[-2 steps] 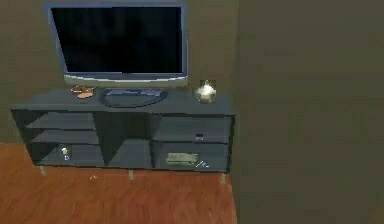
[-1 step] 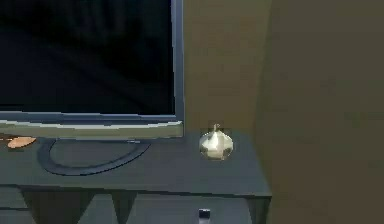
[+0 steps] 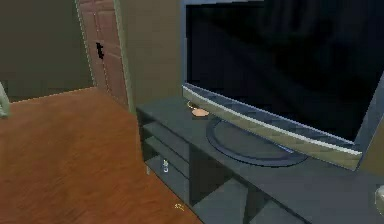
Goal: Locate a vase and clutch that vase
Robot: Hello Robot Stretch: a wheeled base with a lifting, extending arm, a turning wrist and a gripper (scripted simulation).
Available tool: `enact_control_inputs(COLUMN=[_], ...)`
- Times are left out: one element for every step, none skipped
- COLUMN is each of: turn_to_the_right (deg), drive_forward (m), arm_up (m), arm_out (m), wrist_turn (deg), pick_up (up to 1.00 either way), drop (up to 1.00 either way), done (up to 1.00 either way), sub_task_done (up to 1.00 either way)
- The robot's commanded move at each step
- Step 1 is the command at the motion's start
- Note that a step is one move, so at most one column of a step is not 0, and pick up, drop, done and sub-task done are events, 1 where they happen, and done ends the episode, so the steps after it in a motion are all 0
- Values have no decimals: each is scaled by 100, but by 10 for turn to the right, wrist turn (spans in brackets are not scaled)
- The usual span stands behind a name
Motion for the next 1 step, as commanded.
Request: enact_control_inputs(turn_to_the_right=[-330], drive_forward=[0], arm_up=[0], arm_out=[0], wrist_turn=[0], pick_up=[0], drop=[0], done=[0], sub_task_done=[0])
